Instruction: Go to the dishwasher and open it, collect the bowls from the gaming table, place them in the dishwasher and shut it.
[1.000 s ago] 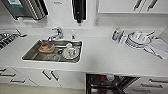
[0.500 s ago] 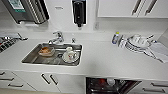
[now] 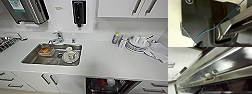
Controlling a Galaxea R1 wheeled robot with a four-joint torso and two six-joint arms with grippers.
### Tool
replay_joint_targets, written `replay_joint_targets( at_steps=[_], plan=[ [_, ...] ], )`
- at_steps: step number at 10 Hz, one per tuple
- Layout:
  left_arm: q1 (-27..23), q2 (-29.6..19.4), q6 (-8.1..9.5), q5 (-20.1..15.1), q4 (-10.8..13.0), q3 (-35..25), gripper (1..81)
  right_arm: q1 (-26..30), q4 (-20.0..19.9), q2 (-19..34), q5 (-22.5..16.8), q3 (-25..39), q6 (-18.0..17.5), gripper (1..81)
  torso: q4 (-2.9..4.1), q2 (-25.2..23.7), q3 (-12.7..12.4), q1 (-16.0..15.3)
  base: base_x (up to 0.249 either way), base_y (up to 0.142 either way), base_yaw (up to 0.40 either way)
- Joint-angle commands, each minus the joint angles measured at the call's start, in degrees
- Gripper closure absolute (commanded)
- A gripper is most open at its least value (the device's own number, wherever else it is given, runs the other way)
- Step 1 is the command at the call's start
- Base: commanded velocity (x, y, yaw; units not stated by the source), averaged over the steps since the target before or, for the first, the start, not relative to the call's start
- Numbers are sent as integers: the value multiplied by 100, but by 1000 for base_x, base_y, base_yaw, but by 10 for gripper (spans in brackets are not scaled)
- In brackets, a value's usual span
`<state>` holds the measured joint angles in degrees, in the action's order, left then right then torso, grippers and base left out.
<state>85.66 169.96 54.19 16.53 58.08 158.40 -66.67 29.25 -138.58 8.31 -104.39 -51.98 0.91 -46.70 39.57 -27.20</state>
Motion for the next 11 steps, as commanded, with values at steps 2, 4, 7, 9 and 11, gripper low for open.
replay_joint_targets(
  at_steps=[2, 4, 7, 9, 11],
  plan=[
    [69, -129, -13, -220, 64, 15, 10, 1475, -244, 258, 241, 781, -137, 10, 0, -2, 0, 0, 0, 0, 0],
    [87, -129, -13, -220, 72, 15, 10, 1800, -297, 170, -5, 789, -128, 10, 0, -2, 0, 0, 0, 0, 0],
    [96, -146, -13, -220, 81, 6, 10, 2074, -446, 371, -154, 1192, -111, 10, -2, -2, -2, 2, 0, 0, 0],
    [96, -137, -49, -212, 187, 6, 10, 2013, -429, 1028, -1039, 1737, -67, 10, -2, -4, -5, 5, 0, 0, 0],
    [87, -85, -100, -212, 212, 6, 10, 1608, -393, 1716, -922, 1976, -49, 10, -2, -4, -5, 5, 0, 0, 0]
  ],
)
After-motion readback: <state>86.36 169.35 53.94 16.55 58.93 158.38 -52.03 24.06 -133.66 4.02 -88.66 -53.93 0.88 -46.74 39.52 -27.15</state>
